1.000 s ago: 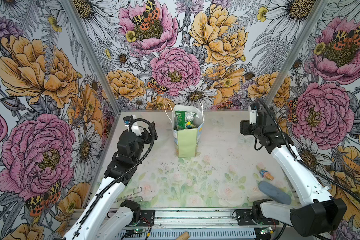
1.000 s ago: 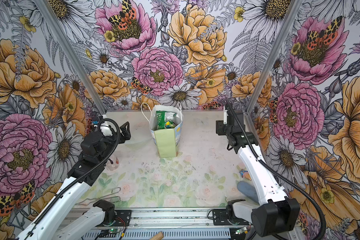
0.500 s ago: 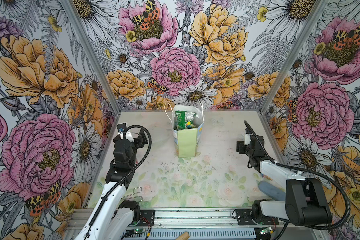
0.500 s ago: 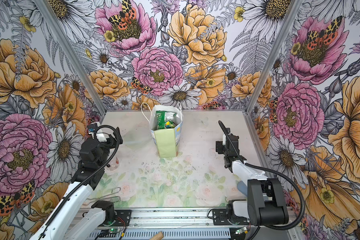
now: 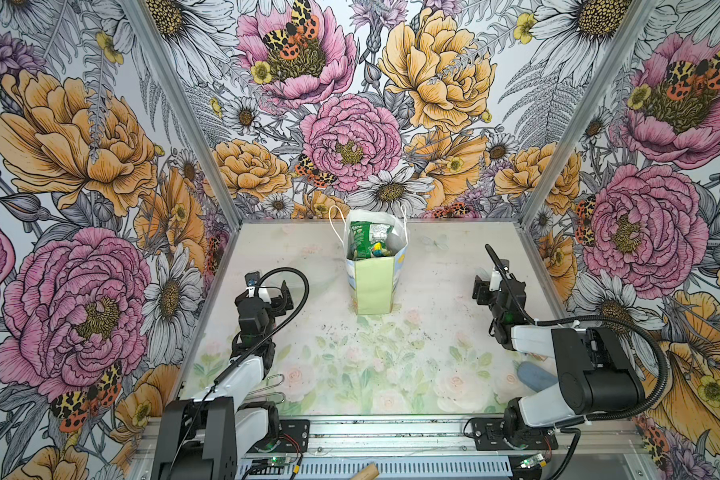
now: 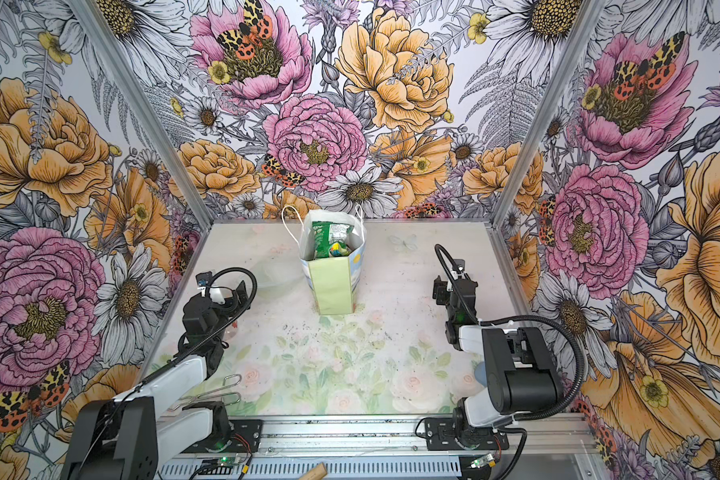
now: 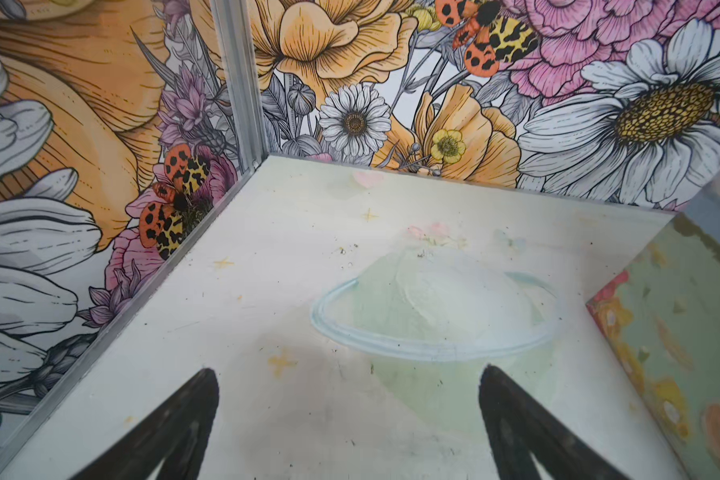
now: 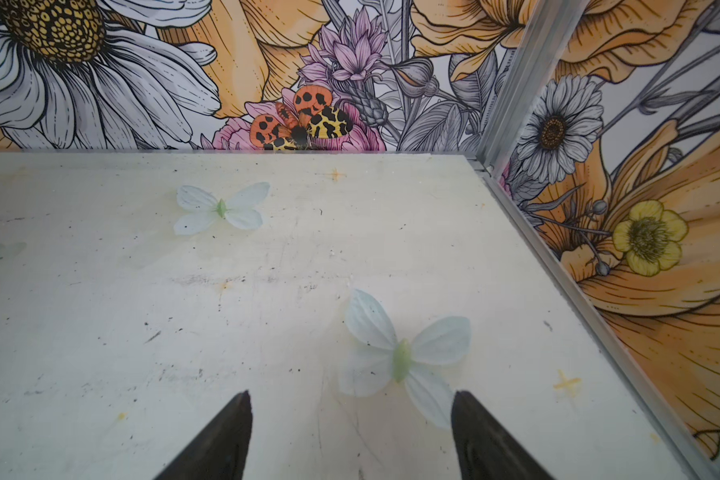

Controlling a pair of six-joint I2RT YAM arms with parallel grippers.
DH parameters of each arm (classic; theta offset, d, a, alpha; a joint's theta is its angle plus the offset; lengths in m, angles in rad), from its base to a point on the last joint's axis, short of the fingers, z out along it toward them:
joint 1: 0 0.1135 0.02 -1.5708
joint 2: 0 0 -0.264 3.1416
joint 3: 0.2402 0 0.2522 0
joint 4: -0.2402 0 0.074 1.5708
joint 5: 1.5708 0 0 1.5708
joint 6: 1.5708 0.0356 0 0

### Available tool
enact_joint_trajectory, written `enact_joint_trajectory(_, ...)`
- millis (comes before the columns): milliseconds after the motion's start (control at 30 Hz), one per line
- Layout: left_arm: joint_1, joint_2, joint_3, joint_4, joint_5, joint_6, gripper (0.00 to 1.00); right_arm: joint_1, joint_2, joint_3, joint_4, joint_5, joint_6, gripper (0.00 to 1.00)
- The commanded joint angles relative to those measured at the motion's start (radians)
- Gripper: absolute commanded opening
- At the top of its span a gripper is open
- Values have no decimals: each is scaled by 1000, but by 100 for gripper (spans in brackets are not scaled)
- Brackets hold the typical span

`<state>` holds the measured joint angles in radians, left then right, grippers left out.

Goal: Place the snacks into the paper bag

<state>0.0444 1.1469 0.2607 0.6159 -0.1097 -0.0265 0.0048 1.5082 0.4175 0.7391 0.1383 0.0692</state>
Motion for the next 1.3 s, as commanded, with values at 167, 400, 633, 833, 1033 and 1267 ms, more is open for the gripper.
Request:
enact_joint_trajectory(167,5,206,-40,431,70,-9,99,-5,29,-34,149,64,23,90)
enact_joint_trajectory(400,-4,443,-35,674,21,-10,99,-5,30,-34,146,65,24,93)
enact_joint_trajectory(633,-30,393,114,309,-13,15,98,-5,28,-34,143,64,25,96)
enact_joint_trajectory(833,-46,402,113,326,-42,26,99,-5,28,-34,143,64,25,100)
enact_joint_trajectory(1033,-56,405,114,332,-54,34,99,-5,28,-33,144,64,24,100)
enact_joint_trajectory(1267,-49,404,117,326,-41,30,99,-5,29,-34,144,64,25,100)
